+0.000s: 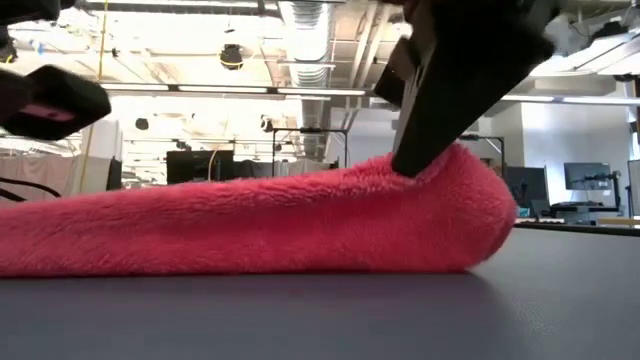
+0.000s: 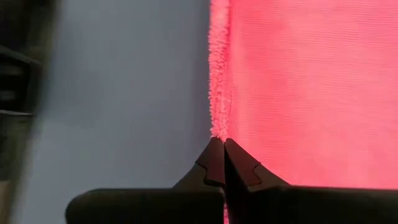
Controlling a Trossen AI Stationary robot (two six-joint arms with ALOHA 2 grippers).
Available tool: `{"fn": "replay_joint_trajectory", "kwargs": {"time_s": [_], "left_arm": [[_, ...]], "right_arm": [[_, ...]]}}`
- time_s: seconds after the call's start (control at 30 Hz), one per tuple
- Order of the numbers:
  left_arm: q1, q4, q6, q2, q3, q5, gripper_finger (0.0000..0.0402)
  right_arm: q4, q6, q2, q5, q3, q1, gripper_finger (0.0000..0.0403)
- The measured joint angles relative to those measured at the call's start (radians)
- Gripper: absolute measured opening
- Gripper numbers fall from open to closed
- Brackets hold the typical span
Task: Roll towel into tight, uniform cylinder
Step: Fold the red towel
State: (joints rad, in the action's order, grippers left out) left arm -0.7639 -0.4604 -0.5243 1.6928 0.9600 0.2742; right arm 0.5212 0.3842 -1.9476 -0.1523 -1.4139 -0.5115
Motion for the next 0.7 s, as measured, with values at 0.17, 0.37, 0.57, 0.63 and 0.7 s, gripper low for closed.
{"fn": "replay_joint_trajectory", "kwargs": {"time_s": [0.17, 0.37, 0.57, 0.63, 0.7], "left_arm": [[0.053, -0.224, 0.02, 0.0, 0.073, 0.097, 0.0], [0.13, -0.387, 0.046, 0.0, 0.097, 0.21, 0.0], [0.246, -0.389, 0.12, 0.0, 0.068, 0.246, 0.0], [0.276, -0.397, 0.131, 0.0, 0.067, 0.27, 0.0], [0.299, -0.397, 0.152, 0.0, 0.067, 0.293, 0.0]], "right_arm": [[0.043, -0.01, 0.0, -0.07, 0.0, 0.062, 0.0012], [0.087, -0.068, 0.0, -0.119, 0.0, 0.143, 0.0013], [0.113, -0.105, 0.0, -0.166, 0.0, 0.233, 0.0013], [0.124, -0.105, 0.0, -0.194, 0.0, 0.26, 0.0013], [0.136, -0.106, 0.0, -0.227, 0.0, 0.279, 0.0013]]}}
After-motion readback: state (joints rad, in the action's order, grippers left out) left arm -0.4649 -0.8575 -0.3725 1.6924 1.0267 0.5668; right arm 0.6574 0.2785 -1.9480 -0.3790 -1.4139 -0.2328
